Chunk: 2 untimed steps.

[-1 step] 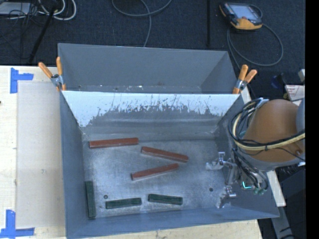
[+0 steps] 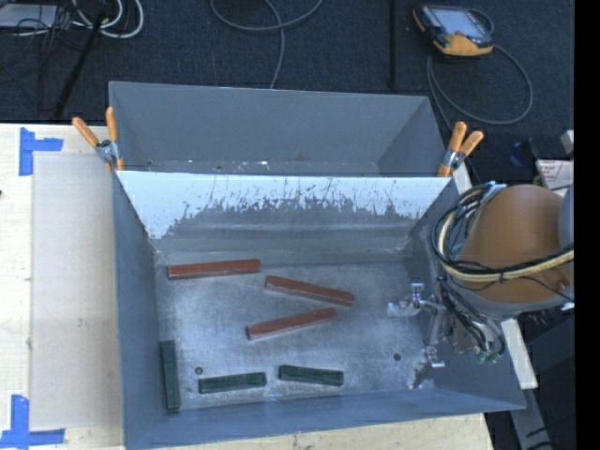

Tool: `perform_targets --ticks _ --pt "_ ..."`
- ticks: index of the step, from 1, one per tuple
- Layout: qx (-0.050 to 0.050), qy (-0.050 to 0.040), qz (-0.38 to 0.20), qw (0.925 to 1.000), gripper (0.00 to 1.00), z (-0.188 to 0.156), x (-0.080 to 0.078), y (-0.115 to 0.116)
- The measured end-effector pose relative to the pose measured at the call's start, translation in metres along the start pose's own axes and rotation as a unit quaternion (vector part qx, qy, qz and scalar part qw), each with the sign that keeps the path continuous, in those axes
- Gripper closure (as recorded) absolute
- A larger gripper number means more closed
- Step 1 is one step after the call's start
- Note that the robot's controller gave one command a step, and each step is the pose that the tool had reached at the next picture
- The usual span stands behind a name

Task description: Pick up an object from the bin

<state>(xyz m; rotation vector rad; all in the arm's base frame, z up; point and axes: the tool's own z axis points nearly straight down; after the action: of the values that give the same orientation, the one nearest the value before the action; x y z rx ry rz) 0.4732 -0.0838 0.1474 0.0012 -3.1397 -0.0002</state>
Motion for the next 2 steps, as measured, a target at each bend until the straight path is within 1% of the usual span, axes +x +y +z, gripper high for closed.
perform_targets --ticks 1,2 --pt "0.001 -0.0042 0.0 1.0 0.0 0.046 -0.031 0.02" --pt "0.002 -0.0023 -0.059 0.9983 0.0 0.073 -0.034 0.05"
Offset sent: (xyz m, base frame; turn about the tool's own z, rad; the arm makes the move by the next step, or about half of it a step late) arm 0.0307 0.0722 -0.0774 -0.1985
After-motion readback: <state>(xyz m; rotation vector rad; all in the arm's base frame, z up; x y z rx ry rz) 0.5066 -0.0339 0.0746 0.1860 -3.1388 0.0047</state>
